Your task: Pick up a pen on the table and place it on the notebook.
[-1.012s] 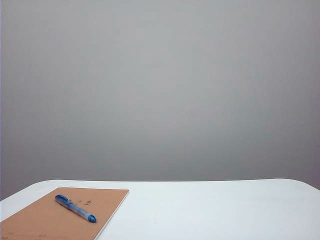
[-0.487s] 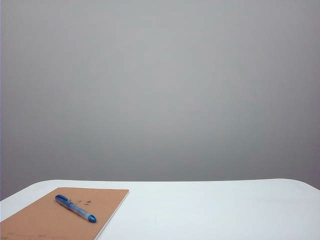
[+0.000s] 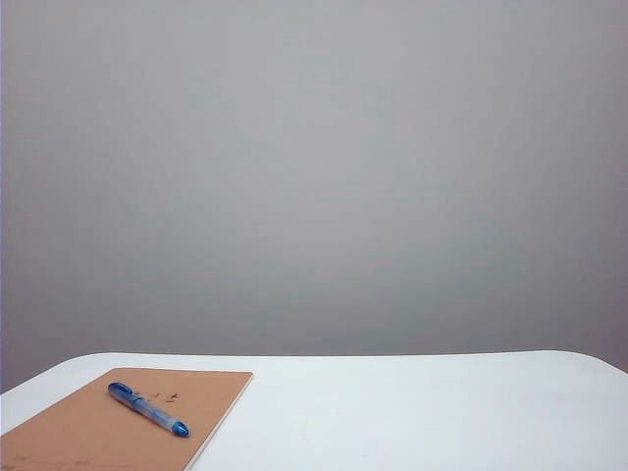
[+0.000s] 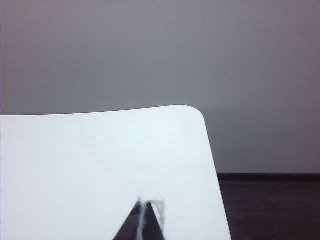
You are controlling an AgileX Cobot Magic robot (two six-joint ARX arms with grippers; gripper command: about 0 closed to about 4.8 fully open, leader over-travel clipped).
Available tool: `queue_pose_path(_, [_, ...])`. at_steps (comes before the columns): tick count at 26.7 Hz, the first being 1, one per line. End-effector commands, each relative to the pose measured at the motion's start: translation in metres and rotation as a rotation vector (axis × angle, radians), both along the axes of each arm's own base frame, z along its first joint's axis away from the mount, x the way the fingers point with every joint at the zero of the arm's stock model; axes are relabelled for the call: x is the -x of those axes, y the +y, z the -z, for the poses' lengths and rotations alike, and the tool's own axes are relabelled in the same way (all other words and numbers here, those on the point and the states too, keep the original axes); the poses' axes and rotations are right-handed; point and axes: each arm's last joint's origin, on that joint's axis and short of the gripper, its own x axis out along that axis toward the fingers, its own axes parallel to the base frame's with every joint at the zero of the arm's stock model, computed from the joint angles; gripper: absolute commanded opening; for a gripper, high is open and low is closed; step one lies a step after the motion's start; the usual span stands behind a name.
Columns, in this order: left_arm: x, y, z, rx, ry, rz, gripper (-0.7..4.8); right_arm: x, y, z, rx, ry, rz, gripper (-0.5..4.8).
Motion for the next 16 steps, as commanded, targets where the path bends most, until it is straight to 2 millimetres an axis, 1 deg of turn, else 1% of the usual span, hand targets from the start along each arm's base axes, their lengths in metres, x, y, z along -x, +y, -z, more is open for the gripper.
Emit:
queue_pose_path(1, [0.0001, 0.0001, -0.0006, 0.000, -0.001, -0.005, 0.25, -0.0003, 0.0000, 0.0018, 0.004, 0.004, 0.000, -0.01])
queue_pose_path(16, [0.0002, 0.0005, 0.0001, -0.003, 0.006, -0.015, 0.26, -0.0003, 0.0003, 0.0016, -0.001, 0.003, -0.007, -0.01])
